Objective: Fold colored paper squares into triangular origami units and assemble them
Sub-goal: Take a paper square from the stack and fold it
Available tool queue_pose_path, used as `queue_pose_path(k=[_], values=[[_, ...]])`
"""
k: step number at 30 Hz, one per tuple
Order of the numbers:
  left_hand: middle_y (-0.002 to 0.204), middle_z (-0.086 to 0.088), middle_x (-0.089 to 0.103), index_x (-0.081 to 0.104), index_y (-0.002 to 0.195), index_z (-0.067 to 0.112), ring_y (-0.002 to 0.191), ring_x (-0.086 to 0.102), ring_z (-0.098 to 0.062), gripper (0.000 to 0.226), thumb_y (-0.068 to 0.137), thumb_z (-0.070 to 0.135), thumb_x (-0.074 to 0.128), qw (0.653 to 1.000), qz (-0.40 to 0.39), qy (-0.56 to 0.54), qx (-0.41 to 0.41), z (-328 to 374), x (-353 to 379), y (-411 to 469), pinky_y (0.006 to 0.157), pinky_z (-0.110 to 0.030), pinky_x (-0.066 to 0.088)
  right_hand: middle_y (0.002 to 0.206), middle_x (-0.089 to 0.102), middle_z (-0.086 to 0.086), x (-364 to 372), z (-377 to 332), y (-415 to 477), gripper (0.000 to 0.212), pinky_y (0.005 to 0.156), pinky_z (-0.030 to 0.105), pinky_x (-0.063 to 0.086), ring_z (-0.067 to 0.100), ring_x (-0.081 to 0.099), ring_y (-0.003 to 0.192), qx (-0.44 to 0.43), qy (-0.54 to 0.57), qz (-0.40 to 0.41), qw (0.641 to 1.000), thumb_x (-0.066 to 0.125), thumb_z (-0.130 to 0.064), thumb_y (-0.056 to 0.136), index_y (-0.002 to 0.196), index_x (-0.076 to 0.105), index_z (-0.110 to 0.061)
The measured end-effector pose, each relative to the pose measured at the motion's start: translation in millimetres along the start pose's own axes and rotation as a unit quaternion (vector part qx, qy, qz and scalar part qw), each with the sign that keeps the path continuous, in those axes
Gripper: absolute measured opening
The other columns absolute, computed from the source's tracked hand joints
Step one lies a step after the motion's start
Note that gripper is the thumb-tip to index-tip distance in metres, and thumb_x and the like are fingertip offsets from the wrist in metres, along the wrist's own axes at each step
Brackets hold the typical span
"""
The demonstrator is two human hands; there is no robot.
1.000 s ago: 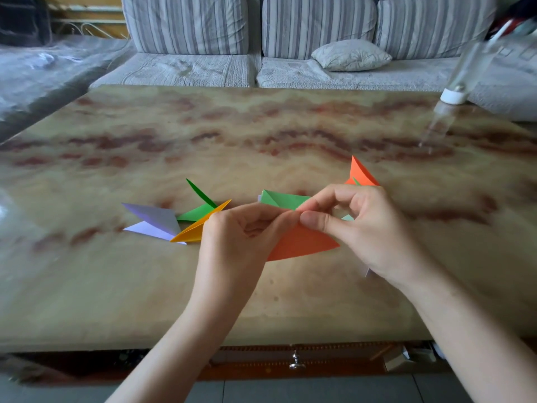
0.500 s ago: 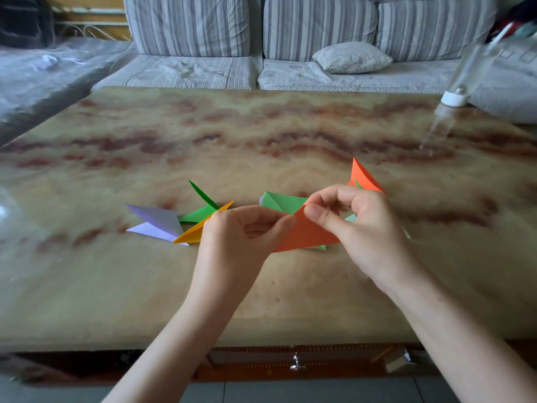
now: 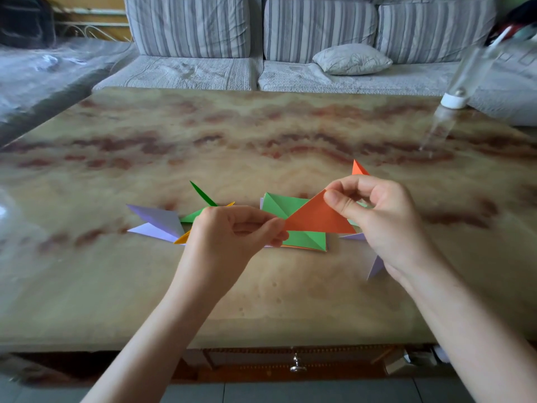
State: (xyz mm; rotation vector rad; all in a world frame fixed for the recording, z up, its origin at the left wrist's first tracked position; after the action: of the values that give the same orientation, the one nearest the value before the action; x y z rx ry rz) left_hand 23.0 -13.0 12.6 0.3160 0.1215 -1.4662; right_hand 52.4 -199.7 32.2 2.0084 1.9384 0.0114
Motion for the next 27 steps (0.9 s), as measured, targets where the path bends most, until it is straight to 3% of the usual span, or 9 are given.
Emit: queue_pose_path(k=[5,10,16,20,24,27], values=[[0.064,0.007,0.073,0.075,0.077,0.013,0.060,0.069,-0.002,0.007,0.082,0.012,0.069,0.999,-0.015,0.035,0.013,-0.9,-0.1,-0.4,0.065,-0.010,0.050,0.065,0.065,-0.017,2.3,1.8,0.0,0.019,0.075,0.031,0.048,0.001,0.056,0.068,-0.002,-0.017,-0.004,1.000,0.067,-0.014,0.084,0.068,0.067,-0.025],[0.064,0.011,0.072,0.073,0.072,0.016,0.060,0.069,-0.001,0.013,0.082,0.008,0.069,0.995,0.048,0.072,0.038,-2.6,-28.9,2.9,0.065,-0.008,0.050,0.074,0.064,-0.004,-31.7,-0.2,12.4,0.014,0.069,0.021,0.043,0.007,0.054,0.071,-0.012,0.038,0.056,0.998,0.064,-0.012,0.086,0.076,0.067,-0.021],[0.073,0.013,0.074,0.074,0.081,0.018,0.069,0.068,0.004,0.003,0.080,0.017,0.071,0.992,0.057,0.058,0.092,15.2,-11.6,-1.7,0.068,-0.007,0.048,0.063,0.063,-0.019,7.0,0.5,0.0,0.014,0.061,0.013,0.043,-0.005,0.053,0.063,-0.015,-0.008,-0.033,0.999,0.066,-0.015,0.085,0.073,0.066,-0.023],[0.078,0.015,0.074,0.073,0.088,0.026,0.073,0.067,0.006,0.019,0.073,0.036,0.069,0.994,0.037,0.020,0.097,20.6,-0.3,-1.1,0.067,-0.008,0.048,0.068,0.063,-0.011,29.1,-7.7,-10.5,0.009,0.067,0.012,0.042,-0.002,0.053,0.068,-0.052,-0.030,-0.072,0.996,0.069,-0.016,0.083,0.075,0.068,-0.020],[0.073,0.013,0.073,0.074,0.076,0.026,0.065,0.064,0.004,0.002,0.074,0.025,0.075,0.995,0.044,0.012,0.087,15.8,2.0,1.8,0.064,-0.010,0.047,0.071,0.066,-0.003,36.1,-9.0,-15.1,0.008,0.070,0.017,0.042,0.004,0.054,0.071,-0.058,-0.030,-0.078,0.995,0.071,-0.024,0.081,0.076,0.070,-0.018],[0.069,0.011,0.072,0.073,0.071,0.023,0.063,0.062,0.003,0.007,0.078,0.022,0.074,0.995,0.055,-0.003,0.087,14.7,2.0,1.1,0.062,-0.011,0.046,0.070,0.066,-0.008,34.2,-9.7,-16.0,0.006,0.069,0.015,0.043,0.002,0.055,0.071,-0.054,-0.026,-0.075,0.995,0.070,-0.021,0.082,0.077,0.071,-0.018]])
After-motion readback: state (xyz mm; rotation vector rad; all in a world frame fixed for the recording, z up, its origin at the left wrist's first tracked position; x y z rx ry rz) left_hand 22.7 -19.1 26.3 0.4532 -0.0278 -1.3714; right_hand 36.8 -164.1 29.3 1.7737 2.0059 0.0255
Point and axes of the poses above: each hand's wrist, its own y-axis towards the middle knuckle, its own x-axis out of the palm, z = x × y, the point moved 9 cm from there along y, towards the middle knuckle
